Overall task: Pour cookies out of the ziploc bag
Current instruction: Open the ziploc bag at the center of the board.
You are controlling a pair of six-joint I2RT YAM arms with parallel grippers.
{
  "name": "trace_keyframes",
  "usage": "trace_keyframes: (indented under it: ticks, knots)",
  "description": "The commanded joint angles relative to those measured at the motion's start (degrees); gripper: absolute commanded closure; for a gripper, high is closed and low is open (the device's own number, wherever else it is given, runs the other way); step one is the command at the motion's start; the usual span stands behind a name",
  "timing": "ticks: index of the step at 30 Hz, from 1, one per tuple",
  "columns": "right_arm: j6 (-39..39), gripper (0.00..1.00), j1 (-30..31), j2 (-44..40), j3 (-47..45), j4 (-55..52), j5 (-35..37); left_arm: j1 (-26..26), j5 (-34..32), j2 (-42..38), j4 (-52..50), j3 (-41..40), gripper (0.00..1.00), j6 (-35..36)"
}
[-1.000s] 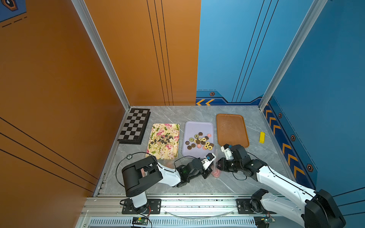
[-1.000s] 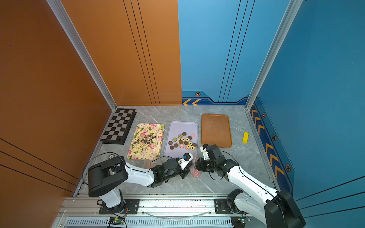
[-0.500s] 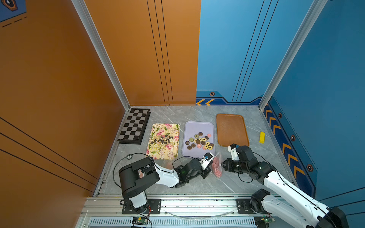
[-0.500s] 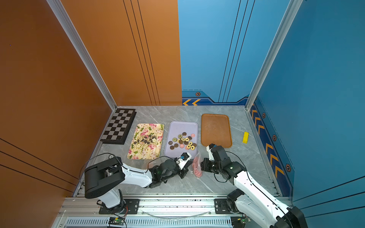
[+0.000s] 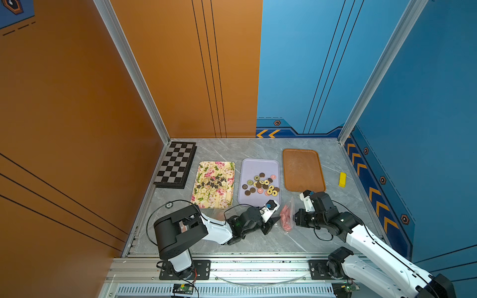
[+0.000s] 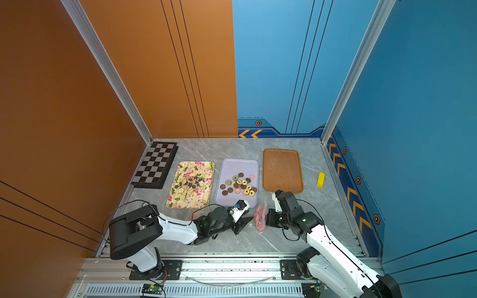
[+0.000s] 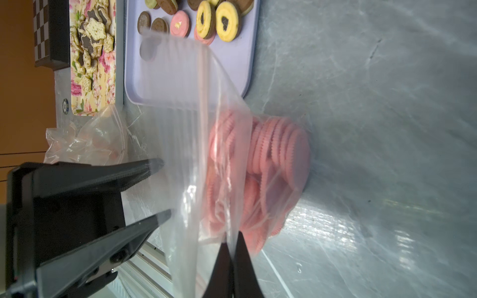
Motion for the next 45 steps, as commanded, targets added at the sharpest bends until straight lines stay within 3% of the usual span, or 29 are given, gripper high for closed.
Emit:
trace_keyframes:
  ticks: [1,6,21,30,32,34,40,45]
  knots:
    - [-2.3,1.0,-0.4,-0.6,-0.1,1.8,-2.3,1.6,10.4,-1.7,-5.3,4.1,0.54,2.0]
    - [-2.4,1.0,-0.3,-0.4,-0.5,3.6,-4.2,3.1,14.7,-0.7,-13.8,9.3,0.49,5.6]
    - [-3.7,1.0,-0.5,0.8,0.0,5.6,-5.8,5.3,23.2,2.8,-14.1,11.1,0.5,3.8]
    - [-4.3,1.0,0.2,2.2,0.3,8.0,-8.8,5.0,22.5,4.5,-14.1,13.0,0.52,4.0]
    - [-4.5,1.0,0.8,2.8,0.3,8.2,-8.7,4.9,22.2,4.5,-14.1,13.3,0.58,4.1]
    - [-4.5,1.0,1.1,3.1,0.2,8.3,-8.0,4.8,21.3,4.5,-14.0,13.3,0.73,4.3]
    - [-4.5,1.0,1.3,3.3,0.4,8.4,-7.9,4.5,18.8,3.8,-14.0,12.6,0.95,4.5]
    - [-4.5,1.0,0.9,2.8,0.5,6.6,-6.0,3.4,11.6,2.7,-14.0,11.2,1.0,4.2]
